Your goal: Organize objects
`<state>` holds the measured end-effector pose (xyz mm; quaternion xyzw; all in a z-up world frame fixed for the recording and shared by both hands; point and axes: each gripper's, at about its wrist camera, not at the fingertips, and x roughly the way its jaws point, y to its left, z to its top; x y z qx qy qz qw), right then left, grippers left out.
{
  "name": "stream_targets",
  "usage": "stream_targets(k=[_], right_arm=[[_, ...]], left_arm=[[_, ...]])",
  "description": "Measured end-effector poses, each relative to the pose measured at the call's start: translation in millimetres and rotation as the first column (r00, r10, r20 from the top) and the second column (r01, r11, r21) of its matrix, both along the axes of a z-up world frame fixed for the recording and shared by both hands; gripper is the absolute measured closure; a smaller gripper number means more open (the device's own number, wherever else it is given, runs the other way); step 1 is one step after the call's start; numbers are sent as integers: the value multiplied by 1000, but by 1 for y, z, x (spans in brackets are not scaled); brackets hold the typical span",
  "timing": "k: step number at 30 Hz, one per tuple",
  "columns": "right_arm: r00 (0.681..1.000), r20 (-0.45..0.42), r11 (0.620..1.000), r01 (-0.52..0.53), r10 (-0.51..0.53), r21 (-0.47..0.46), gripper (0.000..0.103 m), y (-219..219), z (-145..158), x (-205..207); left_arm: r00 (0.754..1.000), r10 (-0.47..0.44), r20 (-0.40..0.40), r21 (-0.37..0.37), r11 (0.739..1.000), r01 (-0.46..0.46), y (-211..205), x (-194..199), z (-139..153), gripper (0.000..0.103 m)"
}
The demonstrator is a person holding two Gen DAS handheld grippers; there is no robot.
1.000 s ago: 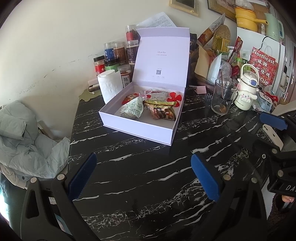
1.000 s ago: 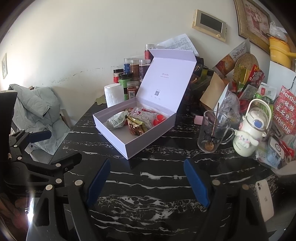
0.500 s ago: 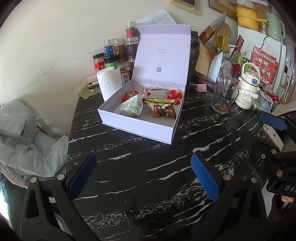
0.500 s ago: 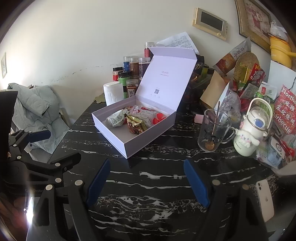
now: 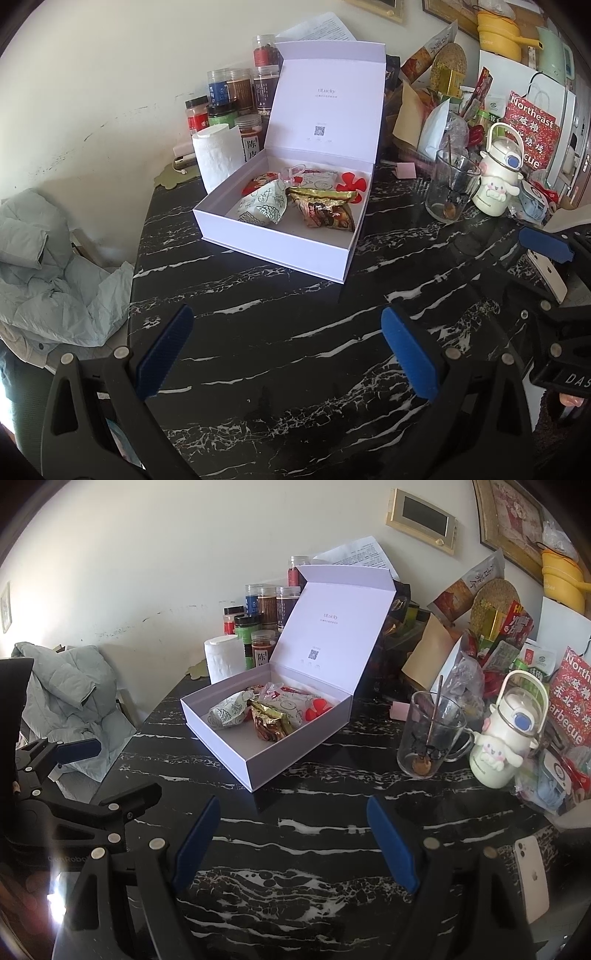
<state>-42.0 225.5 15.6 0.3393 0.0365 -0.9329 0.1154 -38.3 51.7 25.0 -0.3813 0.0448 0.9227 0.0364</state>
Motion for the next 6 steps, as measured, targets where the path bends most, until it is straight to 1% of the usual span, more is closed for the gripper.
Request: stream_targets(k=[6], right_arm=[[1000, 6, 1000, 4, -4, 1, 20, 0, -2, -2]], left_arm=[[1000, -2, 2, -7, 1000, 2, 0, -1, -2, 1]])
